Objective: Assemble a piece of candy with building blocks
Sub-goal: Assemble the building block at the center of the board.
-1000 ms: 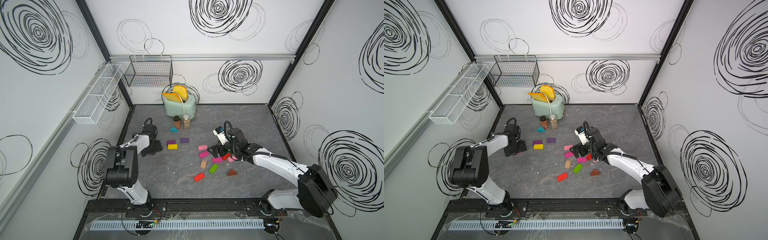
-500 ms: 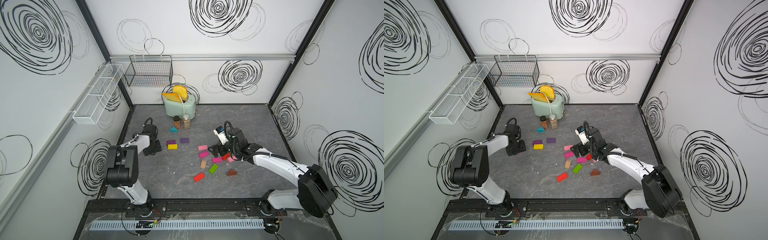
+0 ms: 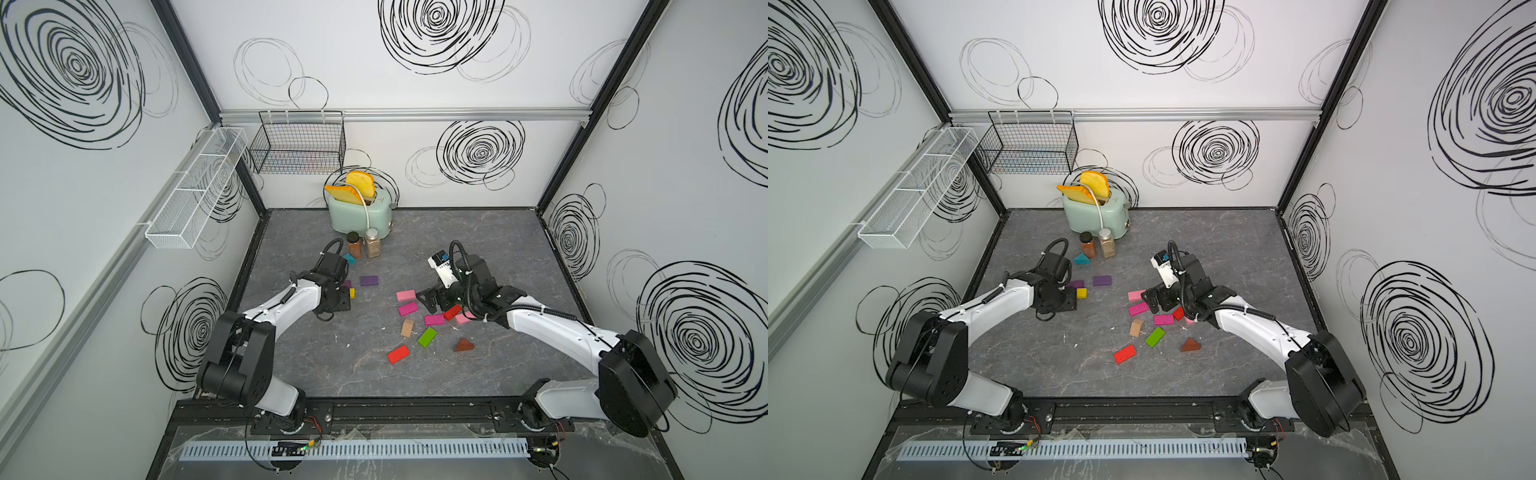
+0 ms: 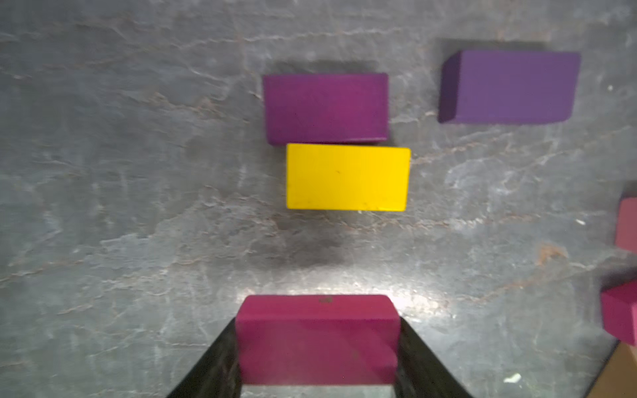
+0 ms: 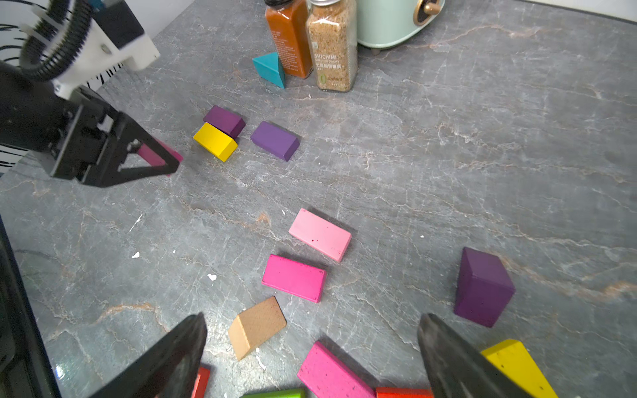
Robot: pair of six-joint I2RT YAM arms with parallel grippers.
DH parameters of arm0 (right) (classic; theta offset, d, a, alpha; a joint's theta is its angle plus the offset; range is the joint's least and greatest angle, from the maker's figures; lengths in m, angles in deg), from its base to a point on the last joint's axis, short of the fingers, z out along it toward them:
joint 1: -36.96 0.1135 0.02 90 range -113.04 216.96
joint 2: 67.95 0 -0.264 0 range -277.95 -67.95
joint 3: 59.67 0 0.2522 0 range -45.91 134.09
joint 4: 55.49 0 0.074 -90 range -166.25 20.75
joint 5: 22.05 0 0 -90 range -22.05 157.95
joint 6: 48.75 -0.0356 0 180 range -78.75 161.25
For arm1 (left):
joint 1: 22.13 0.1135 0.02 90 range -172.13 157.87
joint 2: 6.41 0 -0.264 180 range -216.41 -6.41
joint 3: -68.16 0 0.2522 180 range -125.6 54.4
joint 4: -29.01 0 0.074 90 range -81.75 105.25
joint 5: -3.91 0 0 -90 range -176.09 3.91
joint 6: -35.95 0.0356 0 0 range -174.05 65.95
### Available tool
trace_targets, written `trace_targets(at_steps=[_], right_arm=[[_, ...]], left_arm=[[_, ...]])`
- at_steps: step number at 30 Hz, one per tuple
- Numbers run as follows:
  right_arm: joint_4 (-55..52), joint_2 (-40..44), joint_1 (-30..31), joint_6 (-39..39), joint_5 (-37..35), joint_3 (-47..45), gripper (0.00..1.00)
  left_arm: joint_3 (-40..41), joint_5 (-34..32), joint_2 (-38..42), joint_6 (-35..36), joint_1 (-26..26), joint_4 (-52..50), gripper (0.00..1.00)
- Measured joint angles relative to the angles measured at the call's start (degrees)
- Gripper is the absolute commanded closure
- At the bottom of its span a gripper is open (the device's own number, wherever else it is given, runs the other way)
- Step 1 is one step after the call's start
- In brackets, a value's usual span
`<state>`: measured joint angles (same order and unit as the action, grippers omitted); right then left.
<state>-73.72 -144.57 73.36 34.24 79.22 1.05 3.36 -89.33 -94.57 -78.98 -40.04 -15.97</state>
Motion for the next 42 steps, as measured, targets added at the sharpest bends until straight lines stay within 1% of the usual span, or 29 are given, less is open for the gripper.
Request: trace_targets(at_steps=[2, 6, 13, 19, 24, 26, 27, 28, 29, 31, 33, 36, 38, 42], right_arm=[[0.07, 0.02, 0.00, 0.00, -0.15, 0.26, 0.01], [-0.28, 0.02, 0.00, -0.04, -0.59, 0.24, 0.01], [-0.33, 0.00, 0.00, -0.04, -1.25, 0.24, 0.01], [-0.33, 0.00, 0.00, -0.04, -1.33, 0.24, 0.01], [-0.31, -0.02, 0.00, -0.04, -1.44, 0.24, 0.01], [-0.33, -0.04, -0.02, -0.04, -1.44, 0.24, 0.01], [-0.33, -0.04, -0.02, -0.04, -1.44, 0.24, 0.01], [-0.33, -0.04, -0.02, -0.07, -1.44, 0.24, 0.01], [-0.33, -0.04, -0.02, -0.07, -1.46, 0.24, 0.01], [-0.42, -0.04, -0.02, -0.07, -1.55, 0.24, 0.01], [-0.72, -0.04, -0.02, -0.07, -1.79, 0.24, 0.01], [-1.97, -0.04, -0.02, -0.11, -2.05, 0.24, 0.01], [-3.19, -0.04, 0.00, -0.13, -2.05, 0.24, 0.01], [-7.56, -0.85, 0.33, -0.55, -2.21, 1.36, 0.01]], left_arm=[[-0.22, 0.48, -2.54, -0.37, -1.25, 0.33, 0.61], [-1.42, 0.66, -7.02, -0.61, -2.10, 0.74, 0.61], [-3.72, 0.26, -9.57, -0.59, -2.12, 2.89, 0.59], [-4.15, -0.79, -10.08, -0.39, -1.20, 3.52, 0.58], [-4.24, -1.33, -10.25, 0.46, -0.57, 3.58, 0.55], [-4.26, -1.51, -10.27, 0.76, -0.55, 3.58, 0.50], [-4.26, -1.57, -10.29, 0.92, -0.55, 3.58, 0.43], [-4.26, -1.62, -10.29, 1.03, -0.55, 3.58, 0.33], [-4.26, -1.64, -10.29, 1.22, -0.55, 3.58, 0.25], [-4.26, -1.55, -10.29, 1.31, -0.50, 3.45, 0.13], [-4.26, -1.33, -10.19, 1.40, -0.39, 3.17, 0.03], [-4.24, -1.11, -8.52, 1.31, -0.35, 2.12, 0.02], [-4.13, -1.05, -5.22, 1.29, -0.35, 1.09, 0.02], [-3.52, -0.48, 6.12, -0.22, -1.09, -0.04, 0.02]])
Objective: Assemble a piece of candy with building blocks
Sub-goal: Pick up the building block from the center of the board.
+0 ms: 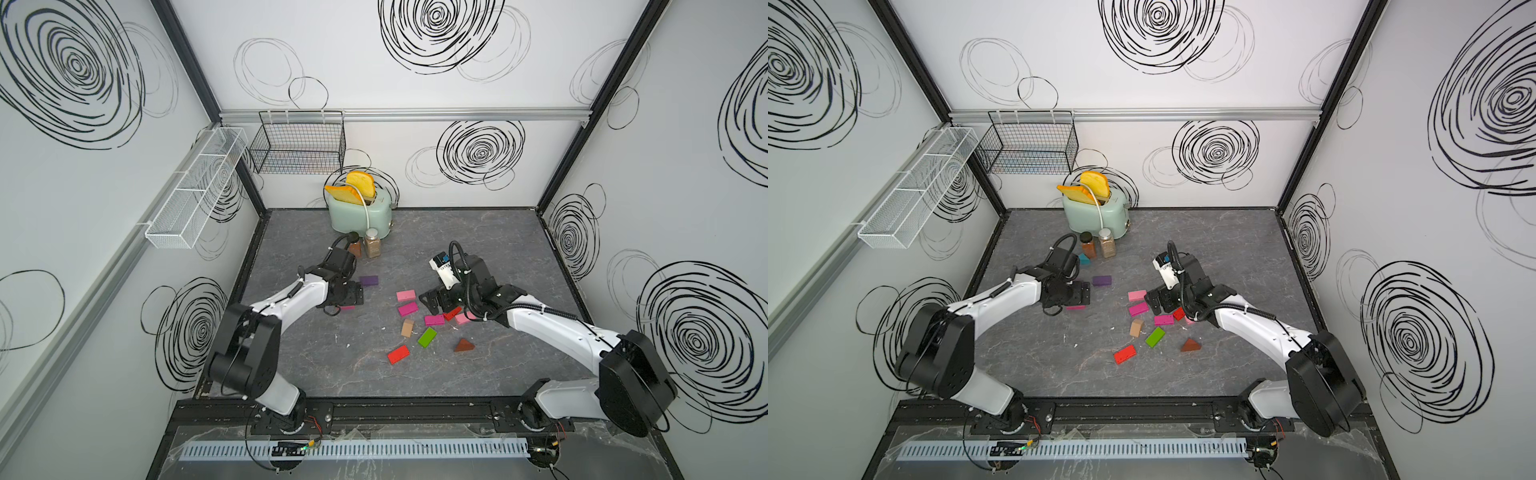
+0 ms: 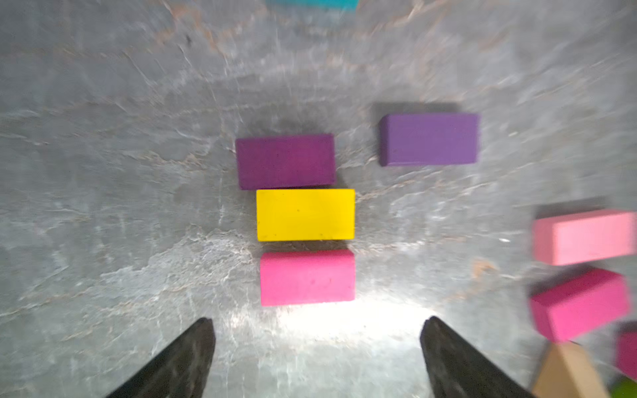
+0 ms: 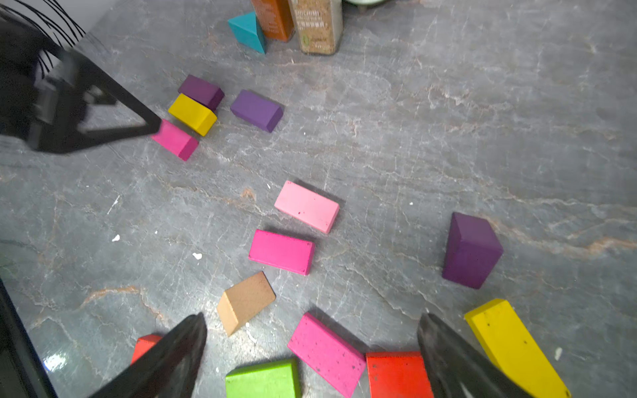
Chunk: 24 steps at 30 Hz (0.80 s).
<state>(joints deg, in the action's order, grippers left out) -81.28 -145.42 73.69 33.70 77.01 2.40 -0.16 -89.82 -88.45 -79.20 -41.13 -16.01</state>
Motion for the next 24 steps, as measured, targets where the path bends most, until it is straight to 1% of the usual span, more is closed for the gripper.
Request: trace_targets(at_steps=[3, 6, 9, 11, 15, 18, 24], right_arm=[[-2.14, -3.30, 0.87, -0.70, -0.44, 2.54, 0.01], [-3.32, -8.61, 2.08, -1.99, -1.16, 5.99, 0.01], [-3.87, -15.19, 3.45, -3.65, -2.08, 10.60, 0.01], [-3.96, -20.04, 4.46, -4.79, -2.99, 13.97, 0.01], [-4.13, -29.22, 6.71, -6.97, -4.70, 19.93, 0.01], [-4.63, -33.35, 7.78, -8.28, -6.14, 22.36, 0.00], [-5.66, -34.84, 8.39, -9.57, -10.12, 23.82, 0.04]], left_arm=[[2.67, 1.42, 7.23, -2.25, -2.93, 2.10, 0.02], [10.03, 4.87, 12.66, -5.95, -5.90, 6.27, 0.02], [18.12, 7.91, 17.00, -10.12, -6.34, 8.63, 0.02], [21.14, 9.31, 19.17, -12.13, -6.34, 8.94, 0.02], [22.43, 11.02, 23.41, -14.08, -6.12, 10.40, 0.02], [22.43, 12.61, 24.90, -14.45, -5.42, 12.46, 0.02], [22.40, 14.78, 24.79, -13.97, -4.17, 13.46, 0.02]])
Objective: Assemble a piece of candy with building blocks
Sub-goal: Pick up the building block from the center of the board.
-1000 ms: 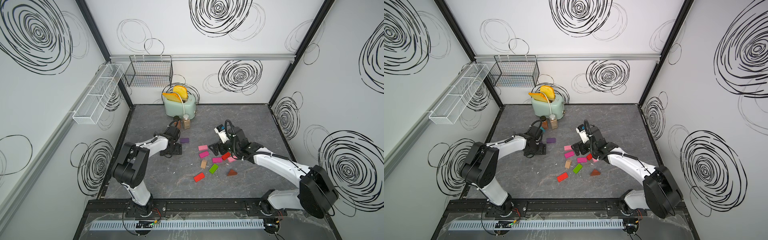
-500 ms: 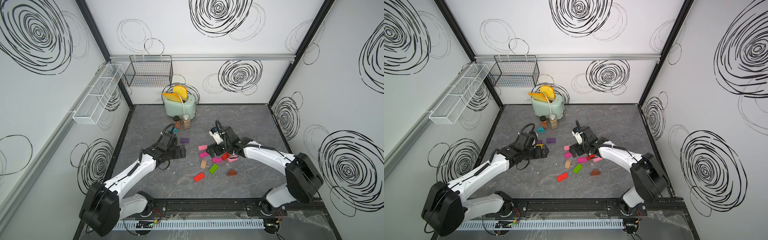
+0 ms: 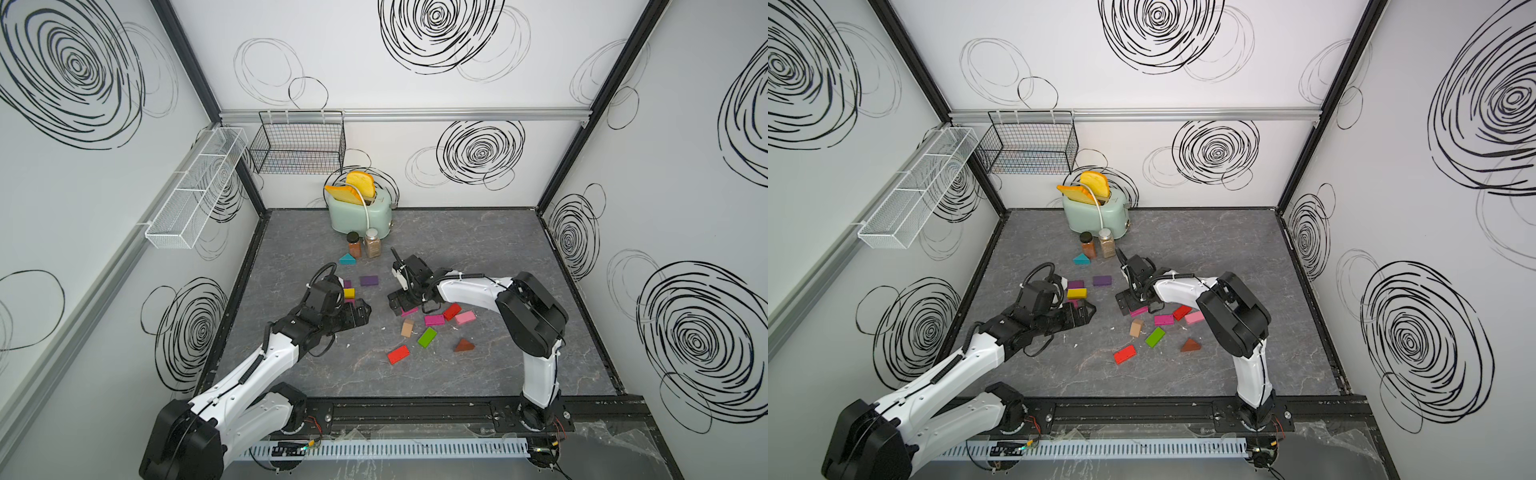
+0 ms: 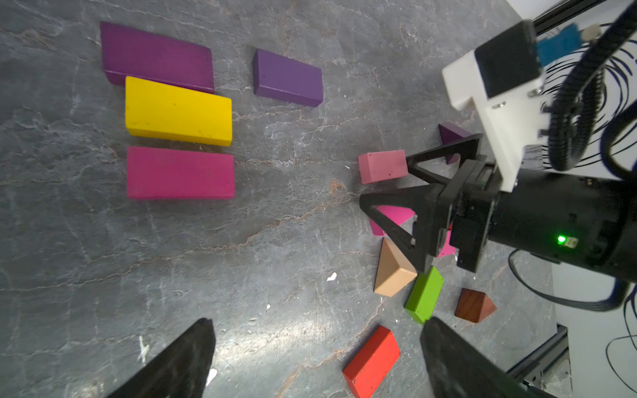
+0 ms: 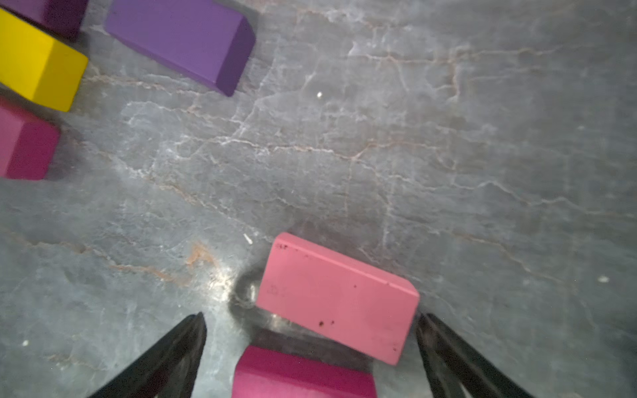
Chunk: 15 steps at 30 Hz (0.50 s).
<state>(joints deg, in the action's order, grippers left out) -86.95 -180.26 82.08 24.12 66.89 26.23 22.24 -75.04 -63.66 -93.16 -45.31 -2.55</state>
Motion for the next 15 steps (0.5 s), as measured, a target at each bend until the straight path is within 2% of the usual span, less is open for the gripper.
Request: trace_targets(at_steps=[4, 6, 9, 13, 15], right_arm=[[-0.22, -1.16, -0.04, -0.42, -1.51, 0.81, 0.12], [-0.13, -1.92, -0.04, -0.46, -2.01, 1.66, 0.23], [0.11, -2.78, -0.04, -0.48, -2.40, 2.58, 0.50], [0.44, -3.10, 0.00, -1.66, -2.05, 3.19, 0.64], [0.55, -3.26, 0.28, -2.01, -1.99, 3.37, 0.67]], left_arm=[[0.00, 1.22, -0.42, 0.70, 1.62, 0.00, 0.02], [0.00, 1.60, -0.31, 1.01, 2.21, 0.02, 0.02], [0.00, 1.90, 0.28, 1.40, 2.82, -0.04, 0.02], [0.00, 2.27, 1.66, 1.64, 3.39, -0.02, 0.02], [0.00, 2.49, 2.01, 1.66, 3.54, -0.04, 0.02]])
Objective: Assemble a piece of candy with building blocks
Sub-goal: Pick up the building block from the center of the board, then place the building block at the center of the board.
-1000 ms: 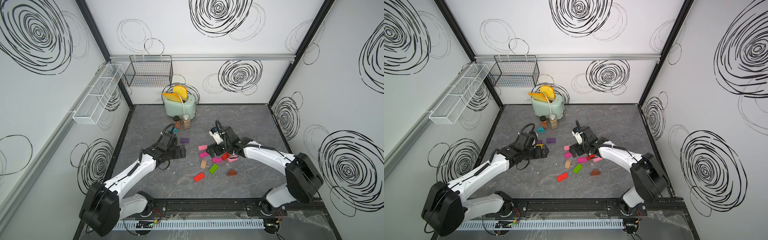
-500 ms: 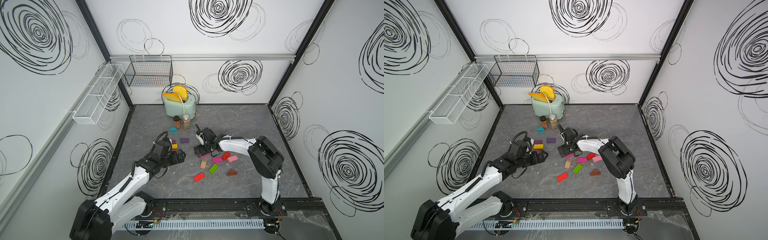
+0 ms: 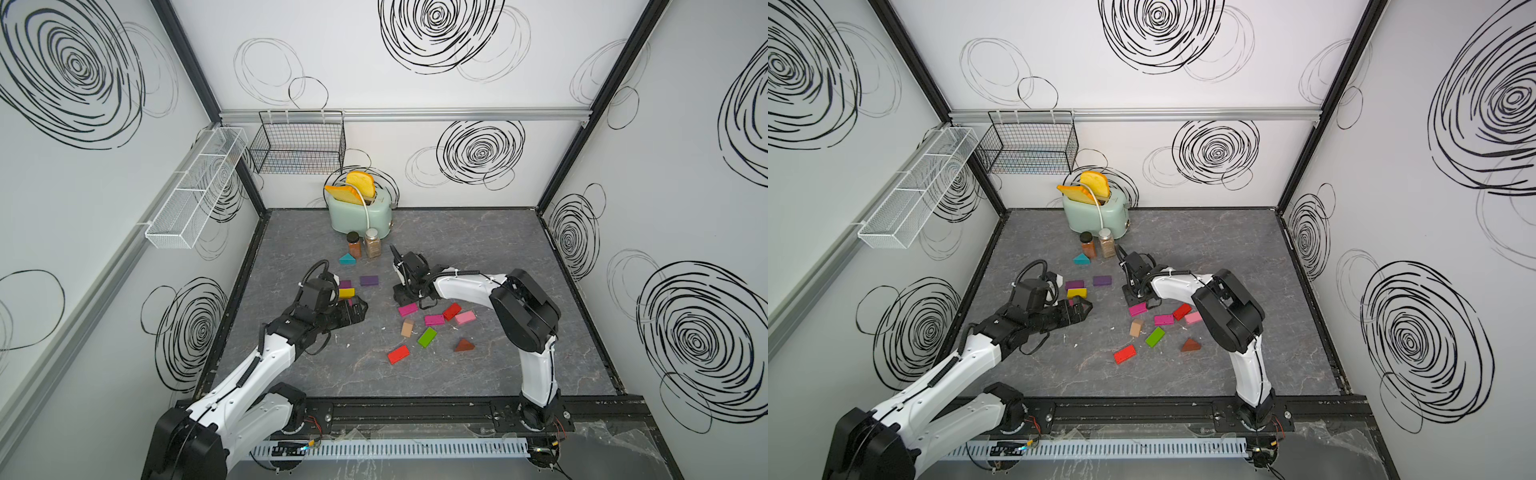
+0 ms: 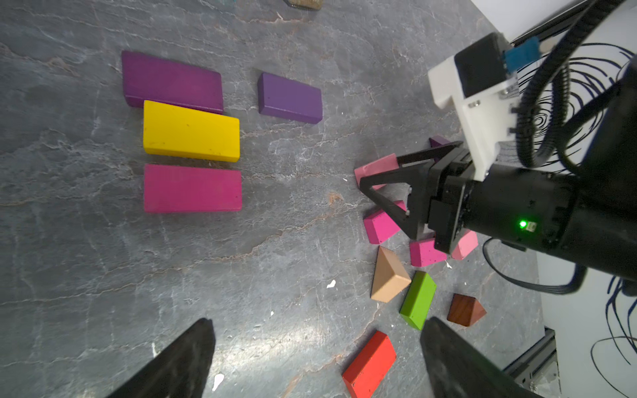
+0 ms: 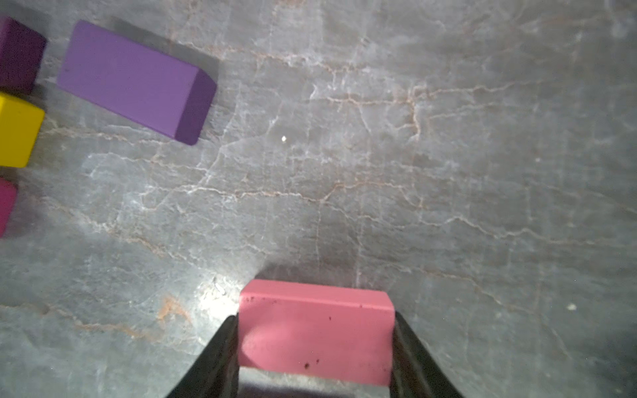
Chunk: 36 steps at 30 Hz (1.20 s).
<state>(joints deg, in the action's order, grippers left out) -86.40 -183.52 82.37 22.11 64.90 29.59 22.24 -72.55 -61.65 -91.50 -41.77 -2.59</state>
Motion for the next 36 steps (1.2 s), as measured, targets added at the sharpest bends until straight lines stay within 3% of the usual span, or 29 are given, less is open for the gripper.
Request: trace_targets(at_steps=[13, 24, 36], right_arm=[[7.56, -5.90, 8.09, -9.73, -1.51, 6.08, 0.65], [13.81, -7.41, 8.79, -16.61, -2.38, 6.03, 0.57], [16.31, -8.66, 8.68, -17.73, -3.76, 6.73, 0.33]], left_arm=[[0.04, 0.20, 3.93, 0.59, 0.33, -0.59, 0.02], [0.04, 0.15, 6.58, 0.59, 0.59, -2.86, 0.02], [0.04, 0.11, 8.70, 0.52, 0.94, -5.27, 0.02]])
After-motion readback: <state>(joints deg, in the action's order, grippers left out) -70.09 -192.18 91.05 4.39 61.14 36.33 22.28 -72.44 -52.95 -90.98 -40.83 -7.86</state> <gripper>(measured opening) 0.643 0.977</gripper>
